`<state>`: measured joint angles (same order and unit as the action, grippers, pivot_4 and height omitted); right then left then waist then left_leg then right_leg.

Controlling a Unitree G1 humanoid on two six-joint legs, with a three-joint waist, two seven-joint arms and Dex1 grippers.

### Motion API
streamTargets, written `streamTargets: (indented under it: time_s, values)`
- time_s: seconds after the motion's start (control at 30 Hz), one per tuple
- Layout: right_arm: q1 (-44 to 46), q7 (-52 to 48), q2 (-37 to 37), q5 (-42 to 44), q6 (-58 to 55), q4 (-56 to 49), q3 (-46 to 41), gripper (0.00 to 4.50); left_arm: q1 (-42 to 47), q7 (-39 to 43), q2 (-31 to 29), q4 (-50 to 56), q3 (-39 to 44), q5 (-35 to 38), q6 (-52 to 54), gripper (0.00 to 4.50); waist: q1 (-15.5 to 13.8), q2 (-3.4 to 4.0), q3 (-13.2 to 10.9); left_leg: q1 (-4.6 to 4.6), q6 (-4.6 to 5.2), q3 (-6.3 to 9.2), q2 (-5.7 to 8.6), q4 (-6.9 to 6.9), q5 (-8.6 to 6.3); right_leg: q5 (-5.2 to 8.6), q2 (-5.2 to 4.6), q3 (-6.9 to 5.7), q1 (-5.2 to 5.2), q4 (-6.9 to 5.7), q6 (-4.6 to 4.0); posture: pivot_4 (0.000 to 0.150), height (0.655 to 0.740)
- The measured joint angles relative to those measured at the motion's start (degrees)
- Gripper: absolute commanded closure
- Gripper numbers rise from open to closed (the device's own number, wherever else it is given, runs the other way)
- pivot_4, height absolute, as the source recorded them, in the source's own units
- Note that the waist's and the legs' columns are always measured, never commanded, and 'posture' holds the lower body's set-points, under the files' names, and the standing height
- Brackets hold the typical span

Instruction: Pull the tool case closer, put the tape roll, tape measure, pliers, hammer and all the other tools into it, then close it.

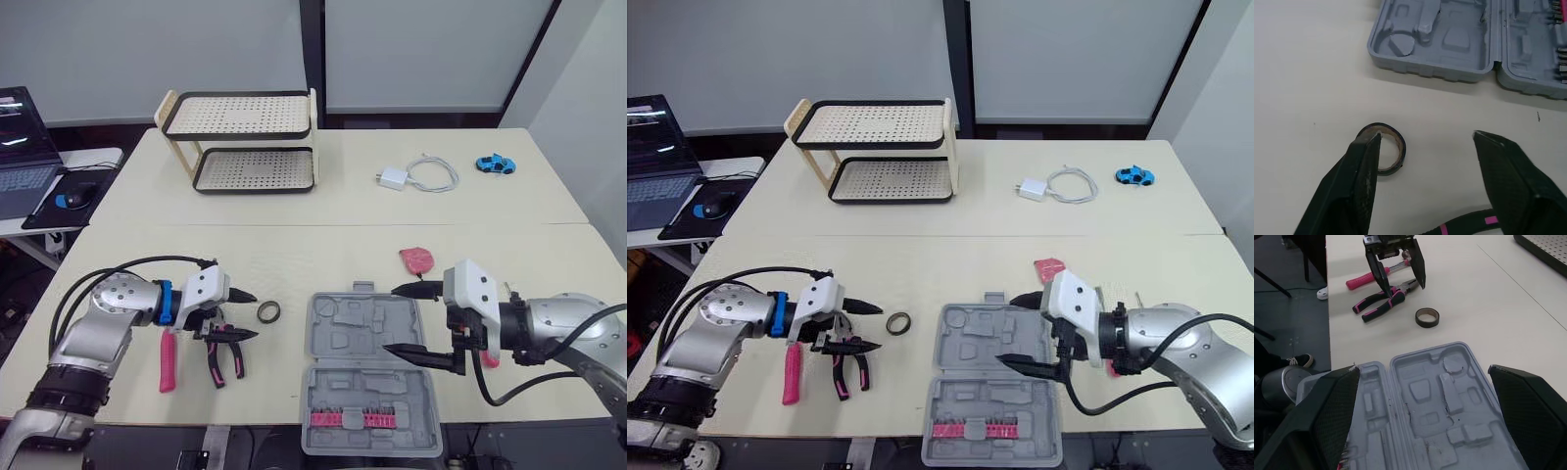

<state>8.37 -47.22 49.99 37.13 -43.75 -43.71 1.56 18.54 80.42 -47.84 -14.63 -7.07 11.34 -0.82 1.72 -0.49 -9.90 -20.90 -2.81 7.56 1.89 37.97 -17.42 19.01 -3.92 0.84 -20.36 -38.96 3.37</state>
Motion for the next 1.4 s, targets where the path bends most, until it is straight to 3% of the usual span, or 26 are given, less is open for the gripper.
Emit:
streamTargets:
  time_s: [0.73, 0.83, 1.03, 1.1, 1.4]
  values:
    - [1.17, 3.39, -1.41, 0.68, -2.76, -1.61, 2.13, 0.0, 7.1, -5.96, 7.18, -14.77, -7.74, -13.11, -10.16, 1.5, 0.05, -0.02, 0.01, 0.0, 0.0, 0.08, 0.35, 0.03, 0.0, 0.0, -0.01, -0.02, -0.01, -0.03, 0.01, 0.15, 0.74]
    - [1.24, 3.6, -1.41, 0.77, -3.17, -2.07, 2.14, 0.0, 8.16, -7.13, 8.27, -15.92, -8.48, -14.5, -11.33, 2.1, 0.04, -0.02, 0.01, 0.0, 0.0, 0.1, 0.36, 0.03, 0.01, 0.0, -0.02, -0.02, -0.01, -0.03, 0.01, 0.15, 0.74]
    - [1.24, 3.89, -1.41, 2.05, -3.92, -2.44, 2.12, 0.0, 9.54, -8.75, 9.09, -17.95, -8.82, -16.06, -13.51, 4.03, 0.03, -0.03, 0.01, 0.0, 0.01, 0.11, 0.37, 0.03, 0.01, -0.01, -0.02, -0.02, 0.0, -0.04, 0.01, 0.15, 0.74]
    - [1.25, 3.98, -1.41, 2.37, -4.2, -2.48, 2.11, 0.0, 9.73, -9.04, 9.13, -18.33, -8.84, -16.32, -14.07, 4.48, 0.04, -0.03, 0.02, 0.01, 0.01, 0.11, 0.37, 0.03, 0.01, -0.01, -0.02, -0.02, 0.0, -0.04, 0.01, 0.15, 0.74]
    - [1.39, 4.65, -1.38, 2.48, -4.43, -2.72, 2.0, 0.0, 9.8, -8.44, 7.53, -15.43, -8.23, -15.58, -10.24, 4.48, 0.11, -0.04, 0.01, 0.0, 0.01, 0.13, 0.37, 0.03, 0.01, -0.01, -0.02, -0.02, -0.03, -0.04, 0.01, 0.15, 0.74]
